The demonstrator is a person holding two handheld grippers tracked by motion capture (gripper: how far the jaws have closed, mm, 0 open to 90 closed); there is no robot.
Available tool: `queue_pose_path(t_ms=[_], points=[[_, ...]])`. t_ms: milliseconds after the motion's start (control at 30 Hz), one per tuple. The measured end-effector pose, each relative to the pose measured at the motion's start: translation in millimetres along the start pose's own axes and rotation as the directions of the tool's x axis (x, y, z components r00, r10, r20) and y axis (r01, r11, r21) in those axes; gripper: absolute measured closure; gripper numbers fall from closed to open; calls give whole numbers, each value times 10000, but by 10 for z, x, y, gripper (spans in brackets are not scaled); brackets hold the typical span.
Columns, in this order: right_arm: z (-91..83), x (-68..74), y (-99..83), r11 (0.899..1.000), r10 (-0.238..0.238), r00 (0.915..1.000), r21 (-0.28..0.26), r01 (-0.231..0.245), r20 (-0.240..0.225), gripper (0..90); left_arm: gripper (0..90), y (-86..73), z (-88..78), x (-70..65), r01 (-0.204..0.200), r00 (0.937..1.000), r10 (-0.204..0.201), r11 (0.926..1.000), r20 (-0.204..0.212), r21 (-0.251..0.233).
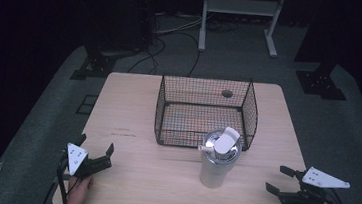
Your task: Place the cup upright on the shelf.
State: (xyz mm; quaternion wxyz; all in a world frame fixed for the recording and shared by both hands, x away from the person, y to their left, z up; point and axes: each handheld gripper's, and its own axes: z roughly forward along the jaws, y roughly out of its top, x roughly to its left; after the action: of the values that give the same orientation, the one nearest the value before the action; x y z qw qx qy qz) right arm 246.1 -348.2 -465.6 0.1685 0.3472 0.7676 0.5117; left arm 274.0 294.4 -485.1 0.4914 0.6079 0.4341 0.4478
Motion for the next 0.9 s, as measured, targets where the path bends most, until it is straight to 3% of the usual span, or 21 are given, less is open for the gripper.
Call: queue_pose_path(t_ms=[400, 900], points=[[-20, 56, 67, 9995, -206, 9997, -259, 202, -125, 131, 0, -1, -4, -6, -3, 10000, 3, 10000, 7, -26], [175, 341, 319, 9941, -903, 9897, -696, 829, -1110, 116, 0, -1, -8, -8, 13, 10000, -13, 10000, 1, -29]])
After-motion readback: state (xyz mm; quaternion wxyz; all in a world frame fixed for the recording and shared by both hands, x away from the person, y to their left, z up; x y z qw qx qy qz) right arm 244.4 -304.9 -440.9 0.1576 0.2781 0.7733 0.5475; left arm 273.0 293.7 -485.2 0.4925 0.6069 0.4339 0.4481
